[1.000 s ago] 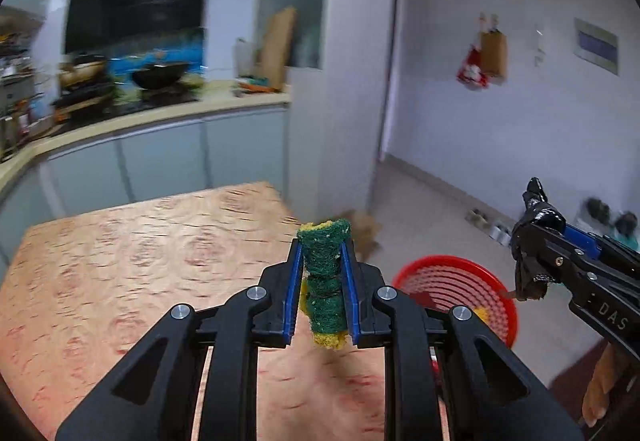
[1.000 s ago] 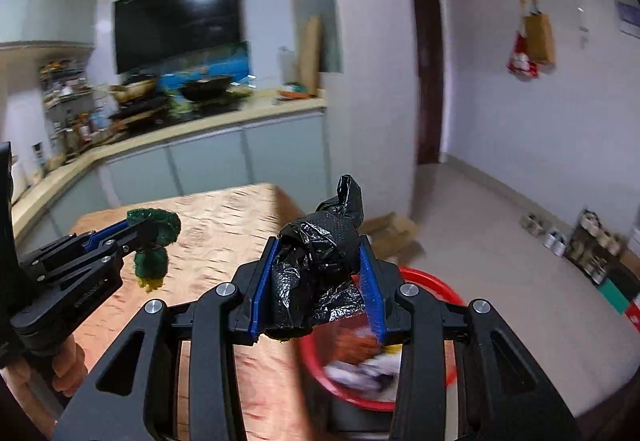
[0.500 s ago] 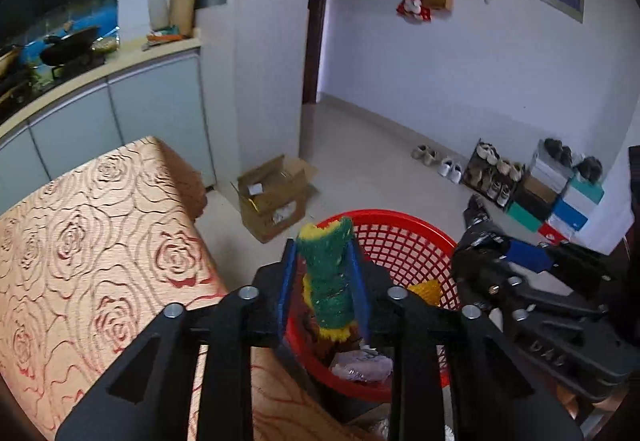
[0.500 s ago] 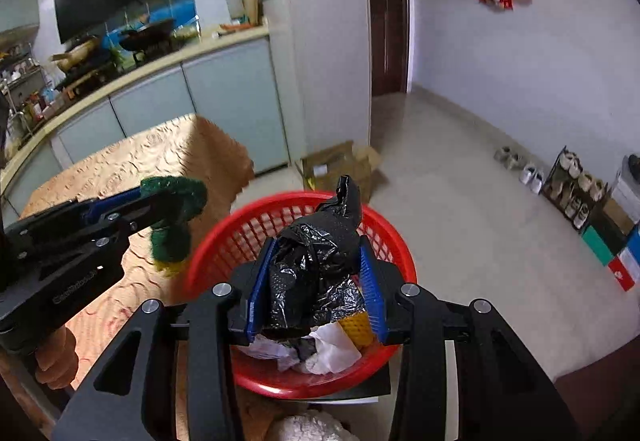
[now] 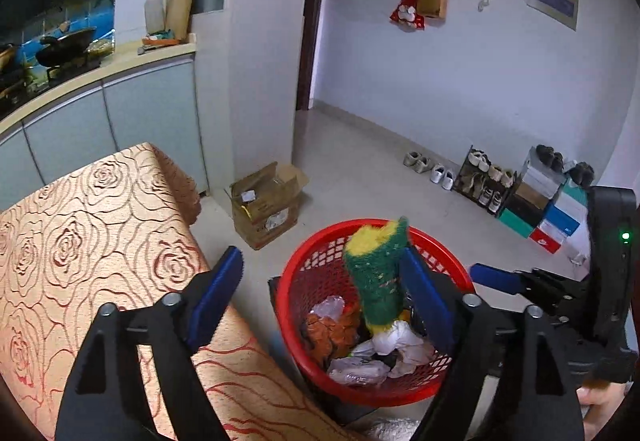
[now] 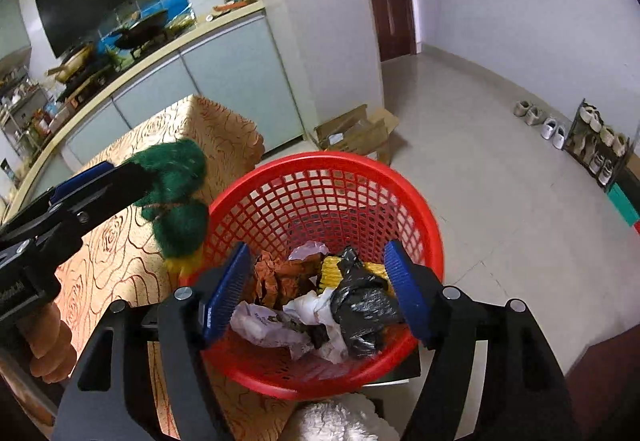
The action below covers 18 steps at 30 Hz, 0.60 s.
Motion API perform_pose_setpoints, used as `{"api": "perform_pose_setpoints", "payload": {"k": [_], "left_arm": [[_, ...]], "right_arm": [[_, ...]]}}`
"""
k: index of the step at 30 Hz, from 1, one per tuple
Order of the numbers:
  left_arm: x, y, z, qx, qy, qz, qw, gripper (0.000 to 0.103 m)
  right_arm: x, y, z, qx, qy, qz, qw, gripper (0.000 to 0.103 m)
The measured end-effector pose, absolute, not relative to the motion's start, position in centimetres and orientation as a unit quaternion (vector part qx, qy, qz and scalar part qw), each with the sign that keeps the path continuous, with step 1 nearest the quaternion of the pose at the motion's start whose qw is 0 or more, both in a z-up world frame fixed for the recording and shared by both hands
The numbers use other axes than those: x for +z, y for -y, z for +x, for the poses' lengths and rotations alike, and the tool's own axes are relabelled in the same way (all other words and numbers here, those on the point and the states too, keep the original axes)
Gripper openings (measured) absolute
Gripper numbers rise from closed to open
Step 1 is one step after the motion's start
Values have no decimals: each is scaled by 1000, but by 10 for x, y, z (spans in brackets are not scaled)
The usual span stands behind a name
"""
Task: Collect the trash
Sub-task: 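Open left tool dropping sponge into basket while right tool releases black bag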
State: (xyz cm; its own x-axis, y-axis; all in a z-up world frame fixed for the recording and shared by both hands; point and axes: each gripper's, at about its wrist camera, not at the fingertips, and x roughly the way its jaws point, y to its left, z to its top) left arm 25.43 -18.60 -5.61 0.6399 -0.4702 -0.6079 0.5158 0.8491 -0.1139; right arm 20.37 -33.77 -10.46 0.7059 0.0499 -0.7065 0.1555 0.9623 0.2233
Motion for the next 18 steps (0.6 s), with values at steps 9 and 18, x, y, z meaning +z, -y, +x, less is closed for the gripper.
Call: {"api": "perform_pose_setpoints", "payload": {"k": [9, 18], "left_arm": [[-58, 204, 266, -269, -343, 65, 898, 83], [-66, 215, 270, -300, -391, 65, 868, 94]], "right_arm": [[-96, 351, 185, -57, -370, 160, 914, 67], [-85, 354, 175, -61, -357, 158, 919, 67]]}}
